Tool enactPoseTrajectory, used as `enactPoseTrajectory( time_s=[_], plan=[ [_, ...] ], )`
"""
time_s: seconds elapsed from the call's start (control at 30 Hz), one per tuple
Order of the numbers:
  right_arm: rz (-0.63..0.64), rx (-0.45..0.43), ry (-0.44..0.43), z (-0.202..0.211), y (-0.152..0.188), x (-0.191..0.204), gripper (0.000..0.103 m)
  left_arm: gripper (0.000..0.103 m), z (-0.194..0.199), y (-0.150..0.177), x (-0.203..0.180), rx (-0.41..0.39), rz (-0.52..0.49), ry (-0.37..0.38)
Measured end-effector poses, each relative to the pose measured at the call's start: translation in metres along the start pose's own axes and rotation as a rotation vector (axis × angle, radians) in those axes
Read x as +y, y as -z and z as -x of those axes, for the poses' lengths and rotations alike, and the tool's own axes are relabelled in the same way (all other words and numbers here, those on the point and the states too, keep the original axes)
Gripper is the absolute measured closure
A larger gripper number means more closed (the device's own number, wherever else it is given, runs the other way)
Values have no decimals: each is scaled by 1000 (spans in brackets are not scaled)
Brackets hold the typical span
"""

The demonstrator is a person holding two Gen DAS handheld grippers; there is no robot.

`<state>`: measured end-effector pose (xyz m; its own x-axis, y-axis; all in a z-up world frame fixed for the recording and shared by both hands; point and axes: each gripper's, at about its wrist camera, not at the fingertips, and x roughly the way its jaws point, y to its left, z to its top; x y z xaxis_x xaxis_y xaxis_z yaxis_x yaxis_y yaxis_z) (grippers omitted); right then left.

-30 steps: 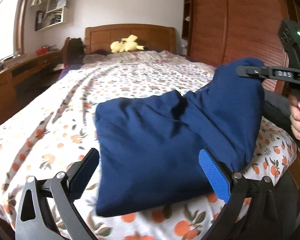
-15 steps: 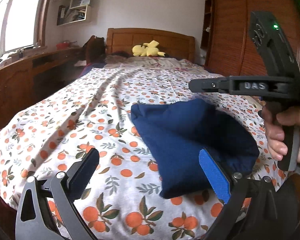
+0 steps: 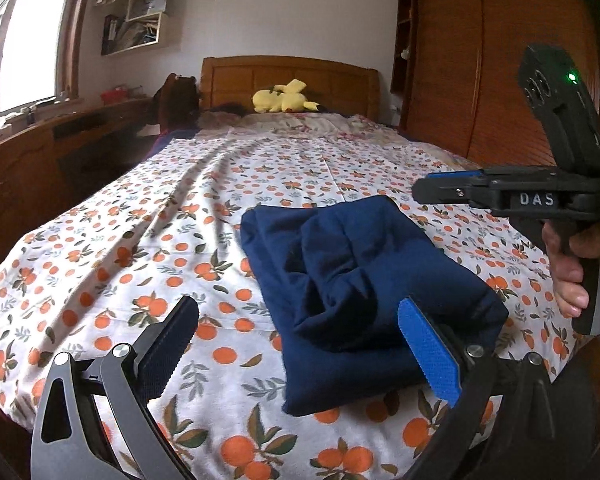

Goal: Fold large clothes
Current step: 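Grasp the folded blazer bundle edge with the left gripper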

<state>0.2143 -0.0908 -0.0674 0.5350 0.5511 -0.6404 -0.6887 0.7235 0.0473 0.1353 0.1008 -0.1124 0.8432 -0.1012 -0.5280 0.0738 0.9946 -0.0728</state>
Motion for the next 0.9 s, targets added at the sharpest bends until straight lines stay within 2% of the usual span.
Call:
enactPoseTrajectory(
  time_s=[0.33,0.37,0.53,0.63,0.8,0.83,0.87,0.9],
  plan=[
    [-17,4,38,8,22,-19,72,3,-26,-1,-13,40,-1,35],
    [-20,5,39,8,24,-20,72,5,-28,-1,-14,44,1,44],
    [-27,20,62,7,36,-26,68,23,-44,2,-15,88,8,68],
    [-22,30,72,6,42,-27,67,27,-52,3,-15,105,16,73],
    [-22,47,82,4,51,-29,65,41,-57,5,-17,114,16,92],
    [-22,51,85,4,52,-30,65,52,-58,5,-18,111,9,90],
    [-23,53,86,3,54,-31,65,68,-59,5,-20,115,1,81],
    [-24,57,87,3,56,-31,65,72,-59,6,-21,121,-4,87]
  ],
)
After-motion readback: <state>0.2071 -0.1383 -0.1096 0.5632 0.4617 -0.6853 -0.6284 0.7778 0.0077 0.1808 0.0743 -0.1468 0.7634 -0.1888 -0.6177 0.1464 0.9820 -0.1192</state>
